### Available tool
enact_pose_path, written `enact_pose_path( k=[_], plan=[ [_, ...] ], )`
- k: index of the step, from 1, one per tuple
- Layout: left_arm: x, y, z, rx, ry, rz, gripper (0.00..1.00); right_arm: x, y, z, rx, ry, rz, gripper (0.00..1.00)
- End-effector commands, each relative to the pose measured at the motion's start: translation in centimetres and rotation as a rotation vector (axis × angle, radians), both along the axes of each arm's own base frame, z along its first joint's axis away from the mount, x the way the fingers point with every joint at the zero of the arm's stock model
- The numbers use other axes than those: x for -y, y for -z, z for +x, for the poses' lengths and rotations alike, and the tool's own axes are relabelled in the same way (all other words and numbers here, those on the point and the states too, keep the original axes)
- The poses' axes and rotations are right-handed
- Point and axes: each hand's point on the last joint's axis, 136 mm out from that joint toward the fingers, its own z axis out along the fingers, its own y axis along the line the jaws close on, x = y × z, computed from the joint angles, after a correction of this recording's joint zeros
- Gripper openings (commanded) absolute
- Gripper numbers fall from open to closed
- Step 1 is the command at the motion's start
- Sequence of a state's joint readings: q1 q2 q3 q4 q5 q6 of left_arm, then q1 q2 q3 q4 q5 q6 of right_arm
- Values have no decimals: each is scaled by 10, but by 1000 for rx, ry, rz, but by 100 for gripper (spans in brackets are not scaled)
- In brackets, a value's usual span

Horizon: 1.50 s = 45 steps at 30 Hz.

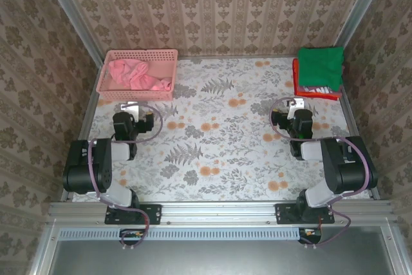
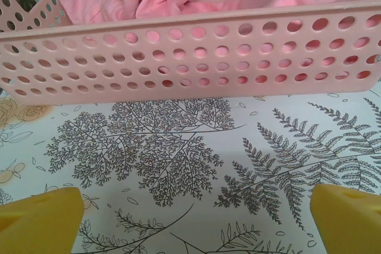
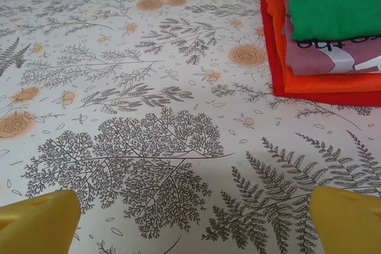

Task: Fold and stack the t-shirts

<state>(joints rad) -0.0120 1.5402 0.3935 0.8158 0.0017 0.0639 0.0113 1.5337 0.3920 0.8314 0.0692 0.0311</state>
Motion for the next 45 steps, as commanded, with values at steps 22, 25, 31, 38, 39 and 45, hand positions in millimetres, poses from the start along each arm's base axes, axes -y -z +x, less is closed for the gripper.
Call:
enact_pose_path(
  k=[22, 25, 31, 38, 39, 45],
  plan=[
    [1, -13, 7, 43, -5, -9, 100, 0, -12, 6, 46, 12, 5, 100],
    [0, -13, 7, 43, -3, -12, 100, 0, -13, 6, 52, 11, 6, 100],
    [-1, -25, 4, 58, -35, 18, 100, -2, -29, 0, 75, 1, 2, 100],
    [-6, -75, -14, 95, -110, 54, 100, -17, -64, -16, 68, -55, -3, 100],
    [-7, -83, -16, 90, -120, 44, 100, -23, -70, -18, 64, -76, -9, 100],
    [-24, -141, -3, 54, -234, -21, 100, -79, -110, -31, 65, -264, -63, 100]
  ],
)
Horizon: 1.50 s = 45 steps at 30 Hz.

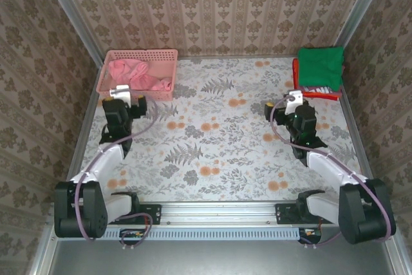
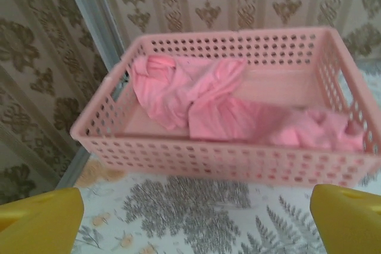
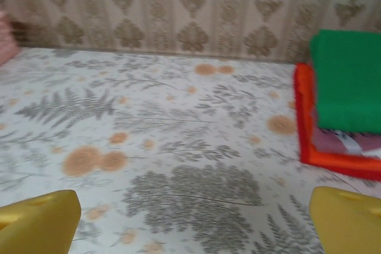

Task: Fold and stack the t-shirts

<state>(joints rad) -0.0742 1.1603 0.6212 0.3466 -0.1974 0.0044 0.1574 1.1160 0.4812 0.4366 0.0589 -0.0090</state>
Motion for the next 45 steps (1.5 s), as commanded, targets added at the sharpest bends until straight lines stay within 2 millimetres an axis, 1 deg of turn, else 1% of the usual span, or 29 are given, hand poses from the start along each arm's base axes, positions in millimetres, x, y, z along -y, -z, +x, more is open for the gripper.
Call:
enact_pose_path(
  k=[1, 4, 6, 9, 12, 13, 14, 17, 20, 21, 25, 27, 28, 29, 32, 33, 34, 35, 37, 40, 42, 44, 45],
  plan=[
    [-17, -11, 6, -103, -98, -52, 100, -36, -15, -10, -50, -127, -62, 100],
    [-27, -18, 28, -187, -141, -85, 100, -72, -29, -18, -37, -217, -104, 100],
    [-31, -16, 44, -243, -164, -90, 100, -94, -37, -23, -26, -268, -104, 100],
    [-31, -14, 72, -299, -160, -106, 100, -129, -47, -32, -7, -348, -93, 100],
    [-32, -4, 101, -367, -157, -100, 100, -157, -52, -37, 9, -408, -74, 100],
    [-34, 5, 110, -403, -167, -96, 100, -166, -52, -37, 17, -424, -56, 100],
    [-34, 7, 119, -417, -167, -96, 100, -172, -51, -38, 18, -438, -43, 100],
    [-34, 24, 147, -471, -157, -94, 100, -192, -45, -40, 6, -476, -17, 100],
    [-35, 42, 172, -516, -151, -79, 100, -212, -47, -46, 6, -517, 8, 100],
    [-34, 50, 180, -535, -147, -77, 100, -218, -51, -49, 6, -535, 36, 100],
    [-33, 69, 210, -559, -144, -69, 100, -247, -81, -62, 56, -637, 153, 100],
    [-31, 76, 224, -558, -137, -68, 100, -257, -90, -65, 66, -667, 168, 100],
    [-31, 84, 229, -574, -138, -63, 100, -261, -93, -67, 72, -680, 171, 100],
    [-32, 84, 235, -573, -144, -60, 100, -263, -97, -68, 80, -687, 173, 100],
    [-36, 94, 248, -579, -159, -59, 100, -265, -108, -70, 105, -691, 197, 100],
    [-37, 98, 251, -584, -160, -64, 98, -264, -111, -70, 108, -686, 200, 100],
    [-36, 100, 254, -580, -159, -73, 95, -262, -114, -70, 114, -682, 198, 100],
    [-37, 102, 257, -576, -160, -83, 90, -262, -115, -71, 117, -682, 194, 100],
    [-35, 107, 261, -568, -156, -111, 73, -258, -119, -71, 127, -671, 182, 100],
    [-31, 110, 264, -560, -149, -154, 52, -253, -122, -72, 134, -662, 150, 100],
    [-25, 110, 265, -557, -127, -189, 33, -250, -123, -72, 136, -652, 133, 100],
    [-19, 106, 267, -546, -107, -222, 8, -248, -122, -72, 137, -645, 123, 100],
    [-18, 102, 267, -539, -104, -235, 0, -247, -122, -71, 137, -641, 118, 100]
  ],
)
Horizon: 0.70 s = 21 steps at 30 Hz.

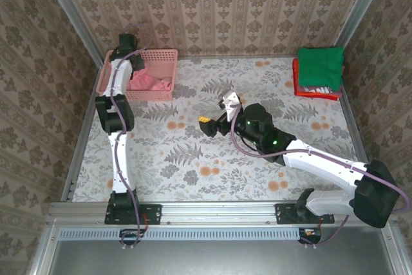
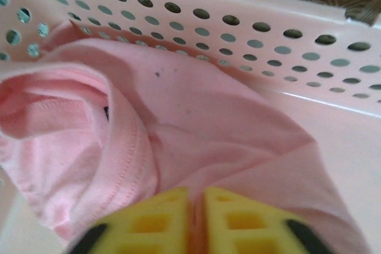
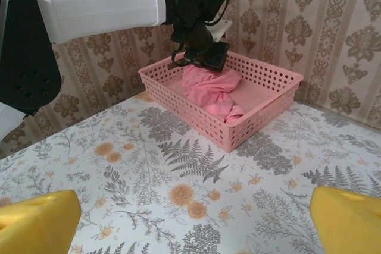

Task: Fold and stack the t-shirts

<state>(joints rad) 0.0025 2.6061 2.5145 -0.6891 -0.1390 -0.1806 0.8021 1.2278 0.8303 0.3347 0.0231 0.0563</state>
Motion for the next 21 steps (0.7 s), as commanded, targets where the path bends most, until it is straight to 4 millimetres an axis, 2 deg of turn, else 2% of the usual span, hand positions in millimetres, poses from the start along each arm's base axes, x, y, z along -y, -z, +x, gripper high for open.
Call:
enact_pose_path(
  k=[1, 6, 13, 18, 21],
  plan=[
    [4, -19, 2, 35, 1, -78, 0, 7, -20, 2, 44, 30, 1, 100],
    [7, -64, -3, 109, -2, -107, 0, 8, -17, 2, 36, 39, 10, 100],
    [15, -143, -20, 234, 9, -120, 0, 10, -15, 3, 32, 47, 7, 100],
    [31, -214, -41, 356, 48, -111, 0, 10, -14, 3, 29, 51, 8, 100],
    [46, -265, -62, 446, 84, -95, 0, 12, -12, 4, 20, 61, 13, 100]
  ],
)
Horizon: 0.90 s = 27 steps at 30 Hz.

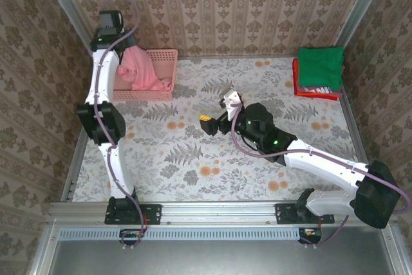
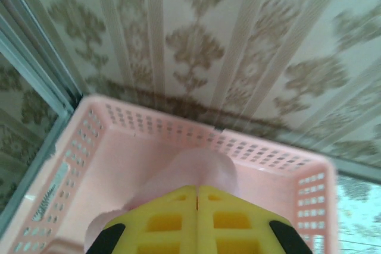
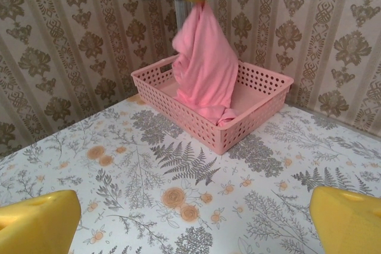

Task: Fold and stack the t-shirts

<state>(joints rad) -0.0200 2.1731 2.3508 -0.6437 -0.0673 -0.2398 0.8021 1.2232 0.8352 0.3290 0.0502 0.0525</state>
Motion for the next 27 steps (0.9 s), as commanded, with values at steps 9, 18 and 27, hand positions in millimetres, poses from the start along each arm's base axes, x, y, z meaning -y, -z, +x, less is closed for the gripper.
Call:
enact_pose_path(
  k=[9, 18, 27],
  plan=[
    [81, -218, -109, 449, 171, 80, 0, 19, 6, 14, -54, 104, 42, 100],
    [165, -319, -226, 743, 375, 141, 0, 15, 16, 34, -109, 111, 101, 100],
    [204, -297, -258, 732, 467, 56, 0, -23, 38, 72, -112, 59, 52, 100]
  ],
)
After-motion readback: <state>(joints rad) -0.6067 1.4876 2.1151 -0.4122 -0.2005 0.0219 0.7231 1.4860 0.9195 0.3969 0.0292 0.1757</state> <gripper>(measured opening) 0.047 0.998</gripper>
